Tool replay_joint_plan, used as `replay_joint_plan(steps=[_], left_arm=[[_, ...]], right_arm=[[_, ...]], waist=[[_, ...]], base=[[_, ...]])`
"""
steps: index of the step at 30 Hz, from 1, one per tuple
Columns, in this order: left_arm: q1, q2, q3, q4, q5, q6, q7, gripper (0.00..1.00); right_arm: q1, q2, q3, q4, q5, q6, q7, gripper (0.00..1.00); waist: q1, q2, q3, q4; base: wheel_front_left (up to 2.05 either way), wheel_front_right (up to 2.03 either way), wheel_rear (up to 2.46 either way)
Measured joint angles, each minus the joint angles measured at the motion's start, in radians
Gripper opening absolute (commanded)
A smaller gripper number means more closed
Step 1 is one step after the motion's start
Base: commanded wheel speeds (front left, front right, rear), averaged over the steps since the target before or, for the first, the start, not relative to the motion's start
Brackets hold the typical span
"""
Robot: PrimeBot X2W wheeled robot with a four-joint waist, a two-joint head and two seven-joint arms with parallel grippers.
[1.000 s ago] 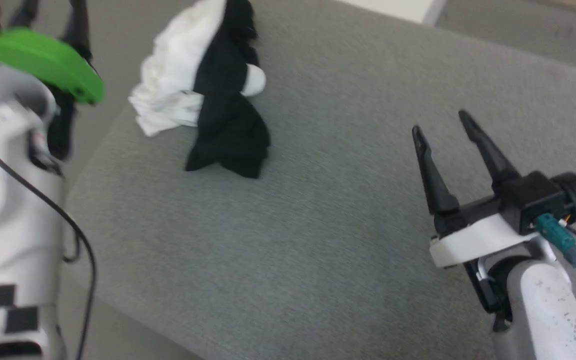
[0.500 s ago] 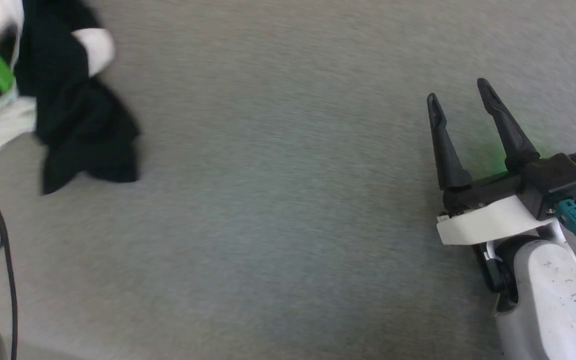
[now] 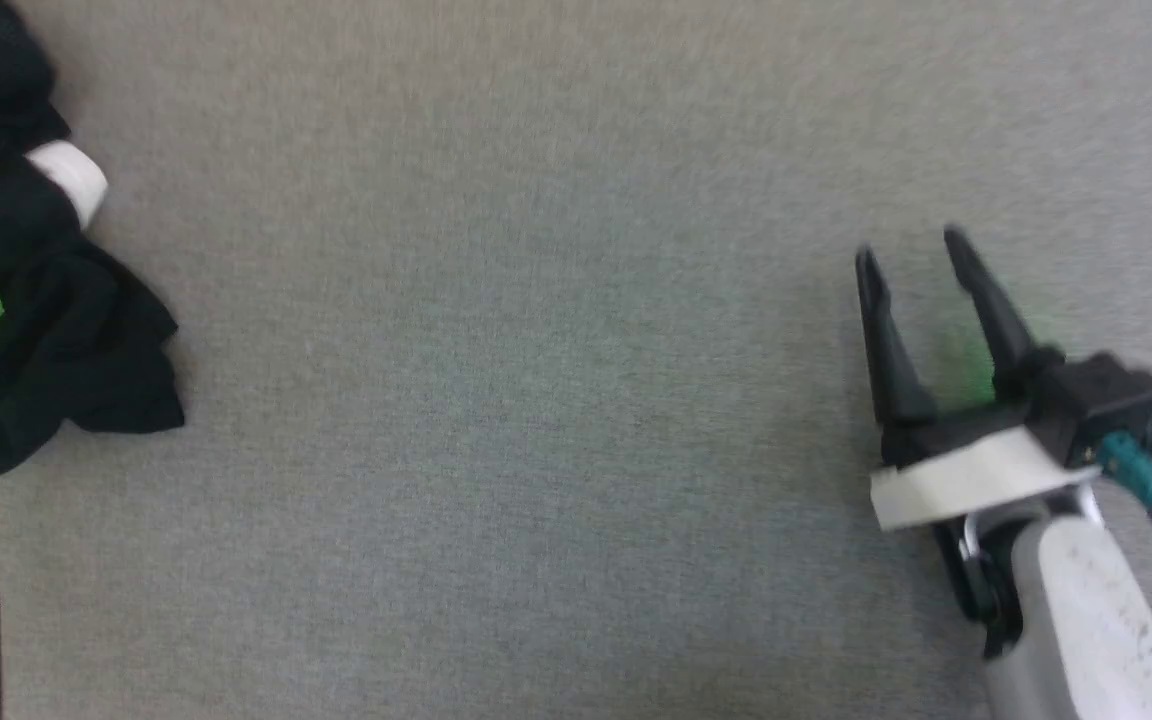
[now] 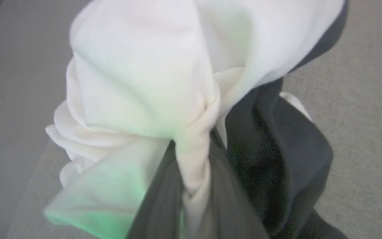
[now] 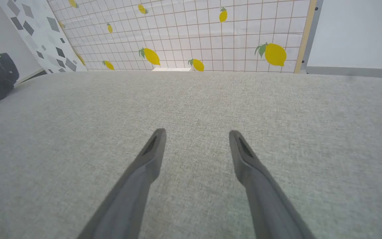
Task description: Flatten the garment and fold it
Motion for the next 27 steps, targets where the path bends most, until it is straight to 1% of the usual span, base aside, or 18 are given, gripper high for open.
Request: replay_joint_plan(steps=[4,7,8,11,13,19,23,27], left_arm=[[-0.026,0.044,-0.031,-0.05,0.094,-0.043,-0.196,0.0],[-0.078,0.069,-0.075,-0.071,0.183,-0.049,-0.322,0.0],[-0.099,0.071,-0.091,-0.076,0.213,-0.049,-0.359,0.0],[-0.163,0.062,-0.134,-0.089,0.254,-0.052,-0.448,0.0],[-0.2,0.038,-0.164,-0.104,0.278,-0.053,-0.491,0.0],[-0.273,-0.077,-0.264,-0.152,0.294,-0.08,-0.575,0.0],[-0.291,-0.151,-0.321,-0.179,0.278,-0.108,-0.584,0.0],[-0.29,-0.233,-0.383,-0.179,0.253,-0.132,-0.569,0.0]], right_arm=[[0.055,-0.001,-0.013,0.042,0.024,0.0,-0.011,1.0],[0.09,-0.001,-0.02,0.061,0.045,0.0,-0.019,1.0],[0.102,-0.001,-0.022,0.066,0.052,0.0,-0.021,1.0],[0.136,-0.001,-0.024,0.075,0.063,0.0,-0.025,1.0],[0.152,-0.001,-0.026,0.078,0.069,0.0,-0.025,1.0],[0.19,0.0,-0.026,0.077,0.078,0.0,-0.023,1.0],[0.203,0.0,-0.017,0.066,0.078,0.0,-0.012,1.0],[0.217,-0.001,-0.017,0.059,0.077,0.0,-0.001,1.0]], waist=[[-0.0001,0.0,-0.082,-0.014],[-0.0002,0.0,-0.153,-0.018],[-0.0002,0.0,-0.18,-0.018],[-0.0002,0.0,-0.258,-0.018],[-0.0002,0.0,-0.306,-0.02],[-0.0002,0.0,-0.437,-0.042],[-0.0003,0.0,-0.49,-0.082],[-0.0003,0.0,-0.516,-0.133]], base=[[0.0,0.0,0.0],[0.0,0.0,0.0],[0.0,0.0,0.0],[0.0,0.0,0.0],[0.0,0.0,0.0],[0.0,0.0,0.0],[0.0,0.0,0.0],[0.0,0.0,0.0]])
